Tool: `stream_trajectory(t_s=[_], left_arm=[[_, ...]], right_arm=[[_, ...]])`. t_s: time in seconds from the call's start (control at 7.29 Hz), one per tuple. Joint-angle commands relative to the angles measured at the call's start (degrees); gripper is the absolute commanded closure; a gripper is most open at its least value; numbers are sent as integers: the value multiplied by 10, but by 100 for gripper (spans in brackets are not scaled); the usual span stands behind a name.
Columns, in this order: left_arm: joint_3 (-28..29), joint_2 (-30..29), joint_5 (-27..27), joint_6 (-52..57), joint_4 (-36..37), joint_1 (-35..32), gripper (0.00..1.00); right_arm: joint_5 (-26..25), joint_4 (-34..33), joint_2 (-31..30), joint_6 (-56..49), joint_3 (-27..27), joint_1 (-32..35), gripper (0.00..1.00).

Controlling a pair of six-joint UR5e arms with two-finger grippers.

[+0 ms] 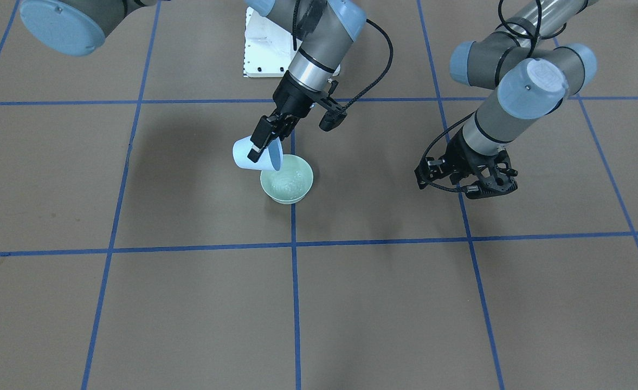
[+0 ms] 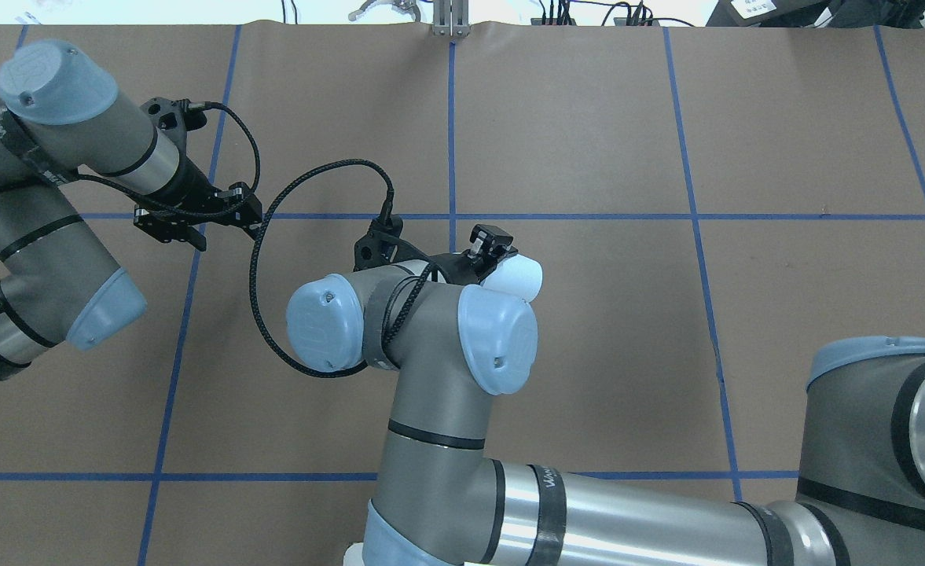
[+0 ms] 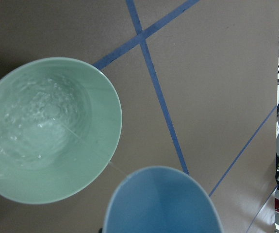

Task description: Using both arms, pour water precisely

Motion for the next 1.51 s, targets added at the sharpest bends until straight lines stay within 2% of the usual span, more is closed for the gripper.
stream_trajectory(t_s=[0.0, 0.14, 0.27, 0.41, 0.55, 0.69, 0.82, 0.96, 1.1, 1.24, 1.37], left_arm=[[-2, 0, 0, -1, 1, 0, 19], [-2, 0, 0, -1, 2, -1, 19], [-2, 0, 0, -1, 2, 0, 19], [-2, 0, 0, -1, 2, 0, 19], [-3, 0, 0, -1, 2, 0, 19], [-2, 0, -3, -1, 3, 0, 19], [0, 0, -2, -3, 3, 1, 18], [2, 1, -2, -3, 3, 1, 18], [4, 1, -1, -1, 4, 1, 18], [0, 4, -2, 0, 4, 1, 18], [-2, 3, -2, 0, 5, 1, 18]], right_arm=[[20, 64, -90, 75, 136, 8, 76], [29, 137, -148, 118, 197, 16, 76], [36, 247, -220, 183, 226, 19, 76], [58, 362, -280, 191, 229, 31, 76], [86, 426, -335, 191, 242, 55, 76], [96, 484, -393, 194, 263, 72, 76], [98, 571, -470, 212, 270, 87, 76], [109, 715, -563, 213, 260, 109, 76], [122, 827, -631, 214, 236, 132, 75], [122, 944, -681, 213, 187, 158, 74], [137, 1097, -708, 214, 101, 188, 74]])
